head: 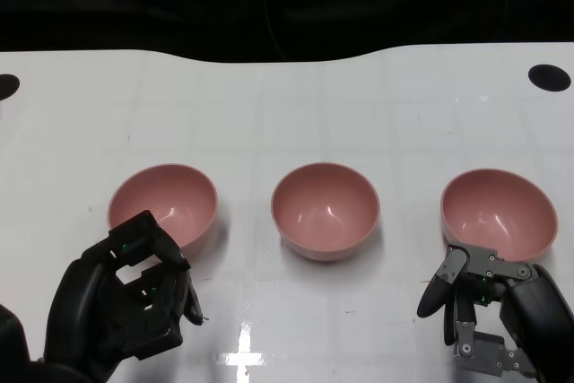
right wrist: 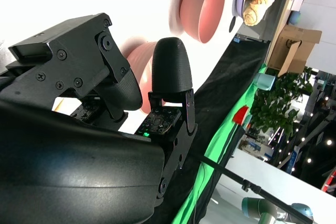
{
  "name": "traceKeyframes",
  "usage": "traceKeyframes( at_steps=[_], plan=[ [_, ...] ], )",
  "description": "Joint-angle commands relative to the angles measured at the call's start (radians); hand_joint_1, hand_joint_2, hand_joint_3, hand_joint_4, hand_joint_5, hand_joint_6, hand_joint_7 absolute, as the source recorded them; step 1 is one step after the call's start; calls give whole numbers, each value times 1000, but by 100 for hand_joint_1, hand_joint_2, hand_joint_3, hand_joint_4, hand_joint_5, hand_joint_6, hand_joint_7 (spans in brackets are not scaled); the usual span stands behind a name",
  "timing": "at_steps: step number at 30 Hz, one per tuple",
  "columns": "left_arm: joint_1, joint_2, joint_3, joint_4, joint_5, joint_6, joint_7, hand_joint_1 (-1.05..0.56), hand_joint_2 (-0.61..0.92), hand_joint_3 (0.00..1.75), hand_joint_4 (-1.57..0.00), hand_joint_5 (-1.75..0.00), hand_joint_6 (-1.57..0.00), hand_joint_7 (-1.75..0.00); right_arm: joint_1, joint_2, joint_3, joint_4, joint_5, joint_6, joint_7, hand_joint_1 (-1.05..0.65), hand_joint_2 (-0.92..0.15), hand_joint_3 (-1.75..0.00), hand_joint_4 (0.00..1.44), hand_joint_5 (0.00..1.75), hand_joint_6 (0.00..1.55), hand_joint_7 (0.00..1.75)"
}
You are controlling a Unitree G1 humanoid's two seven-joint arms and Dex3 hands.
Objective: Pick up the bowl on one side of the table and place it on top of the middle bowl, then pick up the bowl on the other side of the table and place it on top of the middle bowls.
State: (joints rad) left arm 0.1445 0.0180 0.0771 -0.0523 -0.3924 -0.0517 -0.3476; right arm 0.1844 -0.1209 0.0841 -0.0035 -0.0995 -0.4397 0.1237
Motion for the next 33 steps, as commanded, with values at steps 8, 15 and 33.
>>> traceKeyframes(
  at_steps=[8,15,33],
  plan=[
    [-7,18,-1,0,28,-5,-5,-17,46,121,-95,-169,-83,-155,-11,-9,-14,23,12,-29,1,1,-25,-159,89,171,84,135],
    [-2,16,-8,-7,42,2,-4,-18,46,119,-93,-168,-82,-156,-11,-10,-14,20,18,-20,6,1,-25,-159,90,170,84,133],
    [-14,20,-11,9,51,-10,-9,-19,46,122,-92,-171,-81,-158,-19,-20,-15,14,1,-20,6,-7,-42,-115,65,139,68,108]
  ],
)
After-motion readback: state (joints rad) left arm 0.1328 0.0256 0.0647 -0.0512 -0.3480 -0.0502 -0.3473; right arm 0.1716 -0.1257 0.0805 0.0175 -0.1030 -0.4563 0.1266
